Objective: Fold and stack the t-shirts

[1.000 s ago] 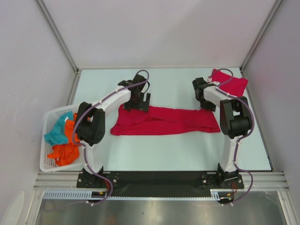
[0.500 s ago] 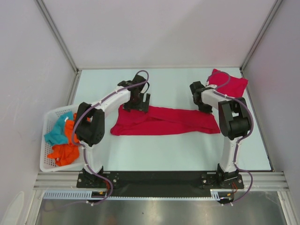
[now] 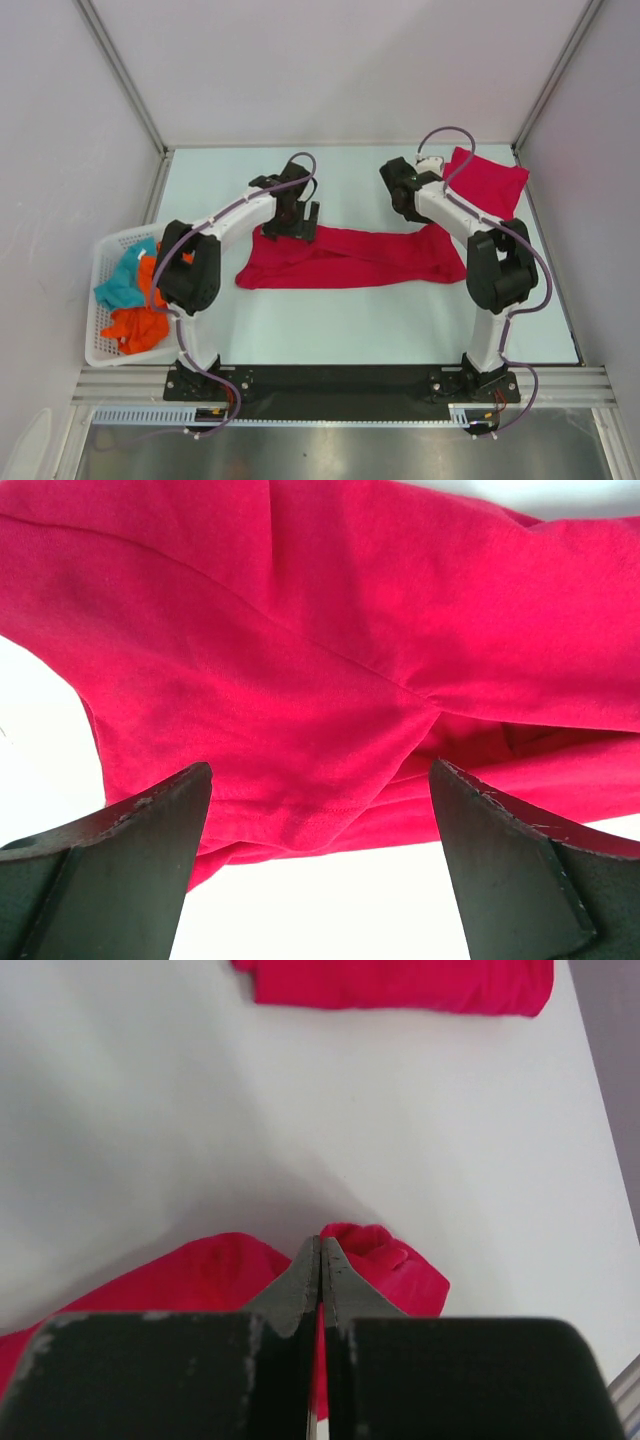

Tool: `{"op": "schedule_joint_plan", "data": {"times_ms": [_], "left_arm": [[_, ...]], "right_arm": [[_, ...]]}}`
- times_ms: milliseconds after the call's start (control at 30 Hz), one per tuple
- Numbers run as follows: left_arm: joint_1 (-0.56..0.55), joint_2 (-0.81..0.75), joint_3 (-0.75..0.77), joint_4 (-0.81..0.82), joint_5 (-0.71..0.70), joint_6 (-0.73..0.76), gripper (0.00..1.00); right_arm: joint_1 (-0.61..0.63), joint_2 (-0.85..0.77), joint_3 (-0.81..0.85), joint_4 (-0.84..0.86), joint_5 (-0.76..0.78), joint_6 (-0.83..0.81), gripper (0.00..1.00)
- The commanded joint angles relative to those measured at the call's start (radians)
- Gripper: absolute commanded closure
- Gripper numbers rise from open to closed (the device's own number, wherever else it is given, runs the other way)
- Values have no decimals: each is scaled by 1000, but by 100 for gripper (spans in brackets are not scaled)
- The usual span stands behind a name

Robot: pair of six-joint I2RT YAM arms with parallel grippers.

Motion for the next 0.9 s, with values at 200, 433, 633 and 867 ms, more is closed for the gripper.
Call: {"op": "schedule_joint_plan", "data": {"times_ms": [200,433,633,867], "left_arm": [[0,-115,-42,45,10,-7,5],[2,-149,-67,46,8,-5,5],[5,-157,-83,51,5,-4,4],[5,-155,-71,48,15,-4,5]], "right_arm": [[128,-34,208,-172,99,80,100],[166,21,249,-220,106,126,100],[137,10,185,-209,108,156,100],[151,-4,186,-203,120,150,100]]}}
